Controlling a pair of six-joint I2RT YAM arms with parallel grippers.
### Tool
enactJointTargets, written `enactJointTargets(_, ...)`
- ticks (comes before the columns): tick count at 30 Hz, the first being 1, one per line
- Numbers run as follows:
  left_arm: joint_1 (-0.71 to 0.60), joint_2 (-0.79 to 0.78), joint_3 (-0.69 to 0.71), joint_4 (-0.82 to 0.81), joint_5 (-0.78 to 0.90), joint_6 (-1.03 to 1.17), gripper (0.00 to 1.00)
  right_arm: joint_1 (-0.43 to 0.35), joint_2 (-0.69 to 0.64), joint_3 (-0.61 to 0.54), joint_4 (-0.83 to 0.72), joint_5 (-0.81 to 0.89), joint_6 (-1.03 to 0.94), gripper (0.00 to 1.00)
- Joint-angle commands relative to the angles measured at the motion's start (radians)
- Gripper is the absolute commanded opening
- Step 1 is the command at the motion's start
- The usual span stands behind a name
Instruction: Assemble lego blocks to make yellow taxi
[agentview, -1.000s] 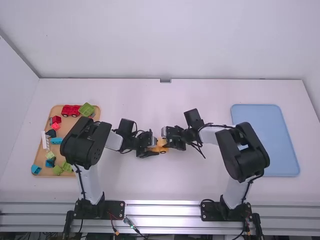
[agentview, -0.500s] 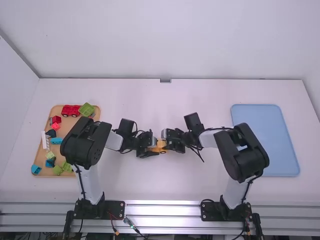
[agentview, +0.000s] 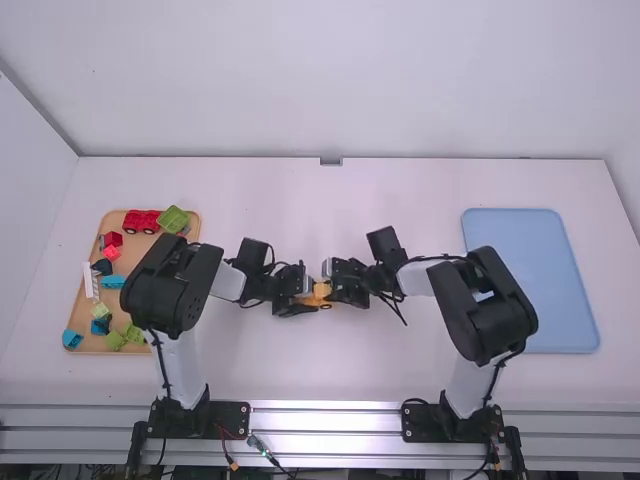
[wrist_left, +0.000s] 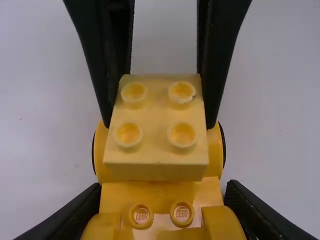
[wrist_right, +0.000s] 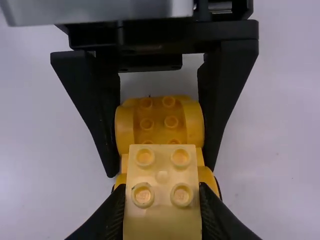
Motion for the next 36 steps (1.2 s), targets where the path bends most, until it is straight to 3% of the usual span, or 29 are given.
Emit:
enactJointTargets(1, -0.010, 0.010, -0.015, -0.029, -0.028, 0.039, 0.60, 0.003, 0.011, -0.011, -0.006, 0.029, 0.005, 0.28)
enactJointTargets(36, -0.010, 0.010, -0.015, -0.040, -0.024, 0.040, 0.61, 0.030, 0.011, -0.011, -0.031, 0.105, -0.005, 0.34)
